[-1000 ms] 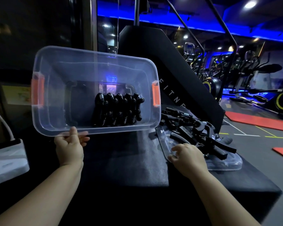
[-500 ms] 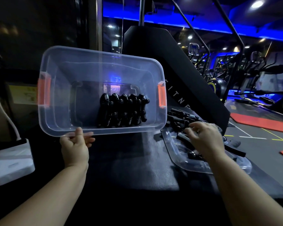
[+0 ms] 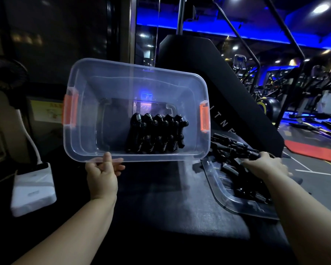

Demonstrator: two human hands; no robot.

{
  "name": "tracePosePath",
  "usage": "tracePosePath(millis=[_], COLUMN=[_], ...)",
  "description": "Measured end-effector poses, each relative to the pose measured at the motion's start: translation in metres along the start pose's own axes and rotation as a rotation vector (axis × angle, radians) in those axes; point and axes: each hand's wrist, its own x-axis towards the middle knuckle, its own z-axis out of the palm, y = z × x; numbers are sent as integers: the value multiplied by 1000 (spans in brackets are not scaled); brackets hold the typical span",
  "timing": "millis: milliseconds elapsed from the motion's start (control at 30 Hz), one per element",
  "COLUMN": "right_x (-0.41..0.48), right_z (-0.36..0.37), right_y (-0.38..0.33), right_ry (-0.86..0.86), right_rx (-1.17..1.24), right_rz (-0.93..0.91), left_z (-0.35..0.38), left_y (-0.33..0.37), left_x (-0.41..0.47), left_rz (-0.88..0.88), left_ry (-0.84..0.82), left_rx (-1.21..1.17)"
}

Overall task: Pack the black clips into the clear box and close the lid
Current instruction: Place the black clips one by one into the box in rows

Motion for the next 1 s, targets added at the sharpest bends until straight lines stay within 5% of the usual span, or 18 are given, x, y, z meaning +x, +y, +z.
tracePosePath(millis=[733,1000], right_x=[3,-17], right_z=[1,-4], right_y=[6,11], right_ry=[-115,-30], right_rx=[-140,33], right_rz=[-35,-121], left_z=[-1,-1], left_y=[2,0], left_x=[0,0], left_rz=[-8,-10], left_ry=[-22,-20], left_rx=[-20,-19])
